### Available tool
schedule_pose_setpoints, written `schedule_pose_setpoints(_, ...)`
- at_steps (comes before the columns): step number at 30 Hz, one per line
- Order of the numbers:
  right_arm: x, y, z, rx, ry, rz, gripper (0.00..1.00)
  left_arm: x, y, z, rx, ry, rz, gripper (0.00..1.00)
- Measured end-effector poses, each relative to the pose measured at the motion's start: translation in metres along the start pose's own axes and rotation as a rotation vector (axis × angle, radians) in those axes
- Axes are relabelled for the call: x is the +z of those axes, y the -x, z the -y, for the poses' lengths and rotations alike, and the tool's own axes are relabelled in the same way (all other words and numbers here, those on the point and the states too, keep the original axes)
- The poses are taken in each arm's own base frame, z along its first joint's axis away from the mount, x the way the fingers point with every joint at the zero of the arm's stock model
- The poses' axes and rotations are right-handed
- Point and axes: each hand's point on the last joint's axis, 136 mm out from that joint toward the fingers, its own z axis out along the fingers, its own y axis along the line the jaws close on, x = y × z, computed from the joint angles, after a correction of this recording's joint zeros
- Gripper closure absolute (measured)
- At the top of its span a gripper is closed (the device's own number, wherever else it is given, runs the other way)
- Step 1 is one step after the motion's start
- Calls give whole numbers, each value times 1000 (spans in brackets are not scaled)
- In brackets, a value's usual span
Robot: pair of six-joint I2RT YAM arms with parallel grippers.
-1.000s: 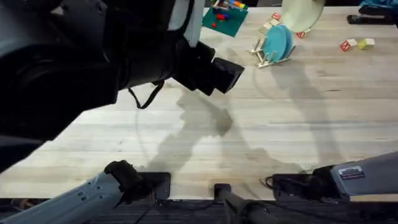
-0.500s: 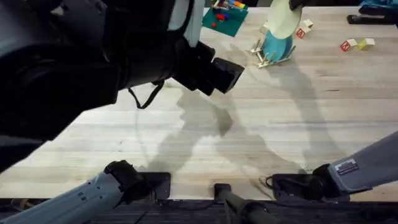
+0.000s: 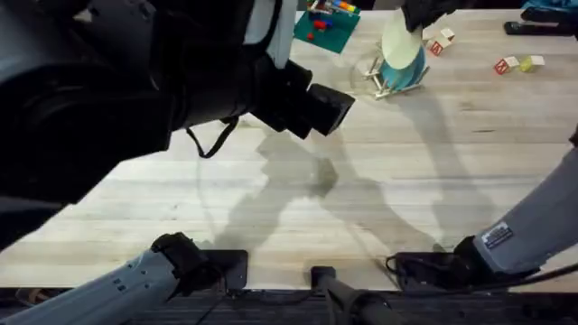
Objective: Pick up the plates from the table one by one and place each into a slot on the dish rack.
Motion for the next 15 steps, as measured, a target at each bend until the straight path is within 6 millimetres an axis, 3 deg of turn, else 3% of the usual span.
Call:
schedule_pose_setpoints(9,20,1,1,-2,-11,-31,973,0,-2,0,0,1,-6,7)
schedule_pose_setpoints(15,45,-4,-1,-6,-3,-89,973,0,-2,0,0,1,-6,7)
